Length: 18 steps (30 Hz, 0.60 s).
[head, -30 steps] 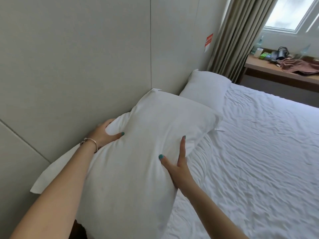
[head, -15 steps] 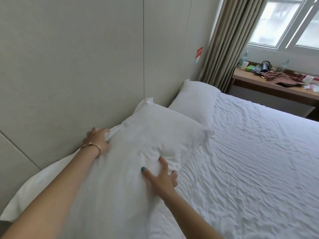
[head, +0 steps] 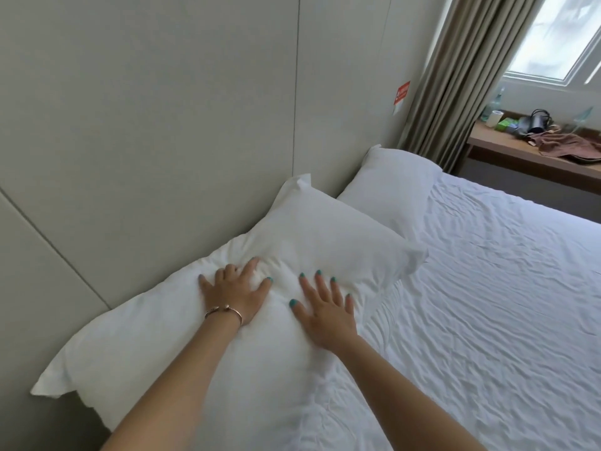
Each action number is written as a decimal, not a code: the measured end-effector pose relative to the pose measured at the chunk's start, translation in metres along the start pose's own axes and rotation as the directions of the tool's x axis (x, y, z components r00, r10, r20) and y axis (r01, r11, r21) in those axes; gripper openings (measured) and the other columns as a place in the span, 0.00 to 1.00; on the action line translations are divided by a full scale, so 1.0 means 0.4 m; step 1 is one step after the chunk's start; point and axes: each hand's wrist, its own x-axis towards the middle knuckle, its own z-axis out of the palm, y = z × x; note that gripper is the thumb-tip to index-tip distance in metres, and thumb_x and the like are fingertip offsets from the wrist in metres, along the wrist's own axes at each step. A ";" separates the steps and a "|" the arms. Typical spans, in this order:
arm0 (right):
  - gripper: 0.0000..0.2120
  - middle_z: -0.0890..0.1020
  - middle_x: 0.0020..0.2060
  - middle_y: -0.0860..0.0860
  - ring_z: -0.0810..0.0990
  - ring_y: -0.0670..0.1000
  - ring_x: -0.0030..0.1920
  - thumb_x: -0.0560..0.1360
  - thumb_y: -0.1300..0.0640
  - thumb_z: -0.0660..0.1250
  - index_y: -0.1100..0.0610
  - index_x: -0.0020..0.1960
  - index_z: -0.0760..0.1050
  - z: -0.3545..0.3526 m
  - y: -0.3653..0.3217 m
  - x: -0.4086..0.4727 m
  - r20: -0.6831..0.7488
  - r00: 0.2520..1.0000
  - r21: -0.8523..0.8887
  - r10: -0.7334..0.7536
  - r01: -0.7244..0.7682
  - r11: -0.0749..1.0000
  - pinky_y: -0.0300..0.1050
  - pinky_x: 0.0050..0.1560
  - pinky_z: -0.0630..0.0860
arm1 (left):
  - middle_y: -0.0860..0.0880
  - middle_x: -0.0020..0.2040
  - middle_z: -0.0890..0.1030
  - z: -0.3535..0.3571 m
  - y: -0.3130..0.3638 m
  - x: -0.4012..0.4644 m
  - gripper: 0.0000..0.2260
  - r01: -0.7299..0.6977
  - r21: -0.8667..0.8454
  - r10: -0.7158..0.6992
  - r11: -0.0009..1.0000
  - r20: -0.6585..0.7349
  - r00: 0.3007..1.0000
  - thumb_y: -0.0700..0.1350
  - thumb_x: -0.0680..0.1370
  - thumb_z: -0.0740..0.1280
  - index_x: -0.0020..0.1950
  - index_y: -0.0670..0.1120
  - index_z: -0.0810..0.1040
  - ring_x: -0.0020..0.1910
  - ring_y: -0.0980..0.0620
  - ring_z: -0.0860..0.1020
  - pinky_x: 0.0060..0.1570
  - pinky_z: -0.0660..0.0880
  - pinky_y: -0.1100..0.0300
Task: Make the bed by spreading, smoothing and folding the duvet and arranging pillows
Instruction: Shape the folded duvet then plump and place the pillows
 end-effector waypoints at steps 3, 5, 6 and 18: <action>0.29 0.42 0.78 0.41 0.38 0.50 0.78 0.78 0.32 0.45 0.33 0.76 0.42 -0.002 0.002 0.003 -0.016 1.000 0.020 -0.003 0.003 1.000 0.57 0.76 0.40 | 0.46 0.68 0.69 -0.061 0.037 0.083 0.27 0.047 -0.052 -0.046 0.998 0.011 0.999 0.67 0.75 0.51 0.71 0.57 0.64 0.66 0.43 0.67 0.63 0.63 0.48; 0.25 0.54 0.77 0.41 0.48 0.51 0.78 0.78 0.34 0.50 0.33 0.74 0.54 -0.026 0.006 0.035 -0.101 0.995 0.069 0.003 0.004 0.998 0.53 0.74 0.49 | 0.47 0.70 0.67 -0.077 0.078 0.153 0.27 0.013 -0.132 -0.018 0.991 -0.036 0.999 0.67 0.75 0.51 0.71 0.58 0.65 0.68 0.43 0.65 0.66 0.60 0.46; 0.22 0.60 0.74 0.41 0.54 0.51 0.76 0.78 0.35 0.52 0.34 0.71 0.61 -0.046 0.013 0.066 -0.180 0.983 0.104 0.022 -0.003 0.995 0.50 0.71 0.54 | 0.48 0.73 0.63 -0.066 0.101 0.184 0.27 -0.025 -0.128 0.020 0.991 -0.041 0.999 0.68 0.75 0.50 0.73 0.61 0.60 0.72 0.44 0.61 0.68 0.55 0.41; 0.26 0.42 0.78 0.40 0.35 0.51 0.77 0.78 0.33 0.45 0.32 0.75 0.44 -0.061 0.100 0.257 -0.120 0.981 0.076 0.149 -0.141 0.987 0.62 0.74 0.37 | 0.41 0.76 0.56 0.047 0.301 0.425 0.33 -0.017 -0.143 0.032 0.990 0.101 0.994 0.69 0.75 0.47 0.76 0.54 0.51 0.73 0.37 0.56 0.69 0.54 0.37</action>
